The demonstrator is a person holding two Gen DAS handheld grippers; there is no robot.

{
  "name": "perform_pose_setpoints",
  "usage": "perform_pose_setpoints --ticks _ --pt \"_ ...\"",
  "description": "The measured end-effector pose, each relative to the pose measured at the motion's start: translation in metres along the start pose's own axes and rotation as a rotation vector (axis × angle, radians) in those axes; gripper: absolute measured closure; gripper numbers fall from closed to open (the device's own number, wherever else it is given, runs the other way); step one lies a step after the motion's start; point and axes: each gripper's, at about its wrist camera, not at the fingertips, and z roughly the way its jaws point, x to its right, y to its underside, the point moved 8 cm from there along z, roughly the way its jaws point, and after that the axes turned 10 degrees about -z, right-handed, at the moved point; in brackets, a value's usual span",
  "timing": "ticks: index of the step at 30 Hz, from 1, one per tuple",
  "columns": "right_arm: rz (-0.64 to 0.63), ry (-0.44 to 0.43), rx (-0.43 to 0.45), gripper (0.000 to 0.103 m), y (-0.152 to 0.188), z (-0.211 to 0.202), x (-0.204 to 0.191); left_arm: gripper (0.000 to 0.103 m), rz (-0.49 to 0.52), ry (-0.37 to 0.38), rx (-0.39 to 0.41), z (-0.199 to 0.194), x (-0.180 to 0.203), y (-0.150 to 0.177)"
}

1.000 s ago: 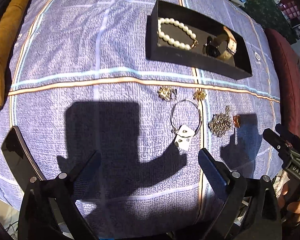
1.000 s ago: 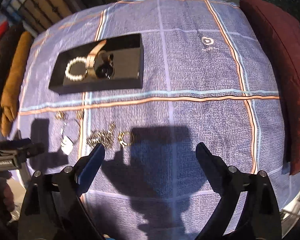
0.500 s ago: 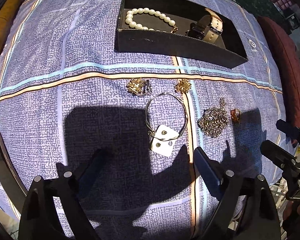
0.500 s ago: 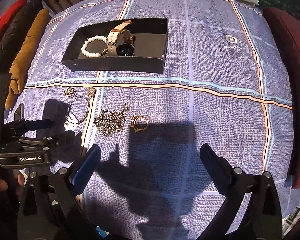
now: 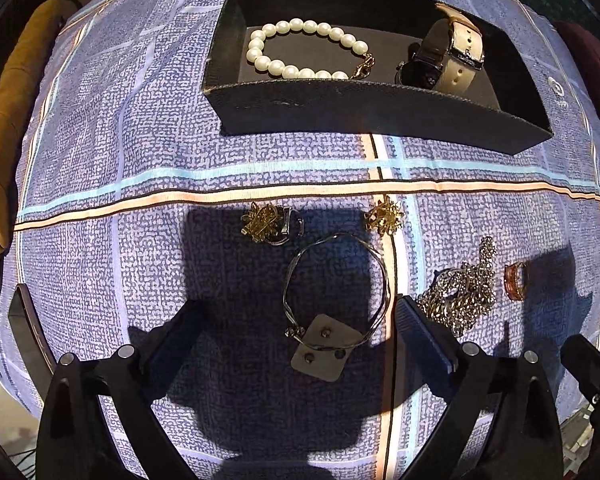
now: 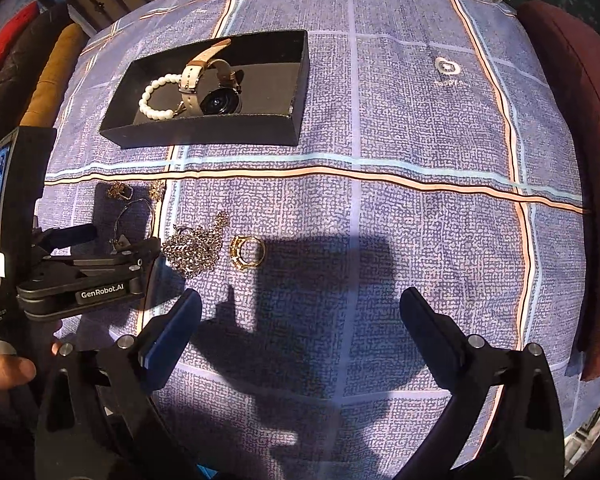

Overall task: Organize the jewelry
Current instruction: 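Grasp the silver bangle with the left gripper while the right gripper approaches the gold ring, then grasp the gold ring with the right gripper while the left gripper holds the bangle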

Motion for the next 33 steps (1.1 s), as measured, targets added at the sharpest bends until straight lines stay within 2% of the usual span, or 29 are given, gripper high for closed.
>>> perform_pose_setpoints --ticks 1,3,6,8,9,11,14,20,26,27,28,30,33 --pt "-0.007 0.005 -0.001 0.005 -0.001 0.002 -0.001 0.01 -0.004 0.004 0.005 0.0 0.002 -0.002" --pt "-0.029 -0.007 0.006 0.005 -0.004 0.004 -0.005 0.02 -0.006 0.011 0.028 -0.002 0.005 -0.007" --pt "-0.067 -0.009 0.016 0.007 -0.01 0.006 -0.014 0.038 0.0 0.02 0.055 -0.008 0.003 -0.01" --pt "-0.086 -0.015 0.01 0.016 -0.013 0.009 -0.019 0.048 0.0 0.036 0.064 -0.012 0.001 -0.012" --pt "-0.093 -0.014 0.012 0.017 -0.014 0.01 -0.022 0.055 -0.005 0.047 0.069 -0.013 -0.002 -0.012" --pt "-0.102 -0.023 0.009 0.024 -0.014 0.011 -0.025 0.055 -0.015 0.082 0.072 -0.017 -0.008 -0.009" --pt "-0.104 -0.029 0.001 0.028 -0.012 0.014 -0.027 0.055 -0.023 0.107 0.08 -0.022 -0.015 -0.006" --pt "-0.065 -0.05 -0.002 0.028 -0.013 0.018 -0.024 0.055 -0.022 0.127 0.096 -0.034 -0.017 -0.005" --pt "-0.065 -0.041 -0.036 0.028 -0.017 0.033 -0.026 0.054 -0.021 0.131 0.107 -0.039 -0.036 -0.001" --pt "-0.068 -0.026 -0.044 0.03 -0.018 0.036 -0.026 0.054 -0.02 0.134 0.104 -0.039 -0.041 0.0" --pt "-0.073 -0.015 -0.056 0.037 -0.018 0.04 -0.027 0.054 -0.021 0.139 0.102 -0.038 -0.04 0.002" --pt "-0.09 0.001 -0.071 0.039 -0.018 0.047 -0.028 0.054 -0.019 0.143 0.1 -0.039 -0.041 0.005" --pt "-0.108 0.016 -0.058 0.05 -0.019 0.048 -0.029 0.054 -0.018 0.146 0.097 -0.044 -0.054 0.009"
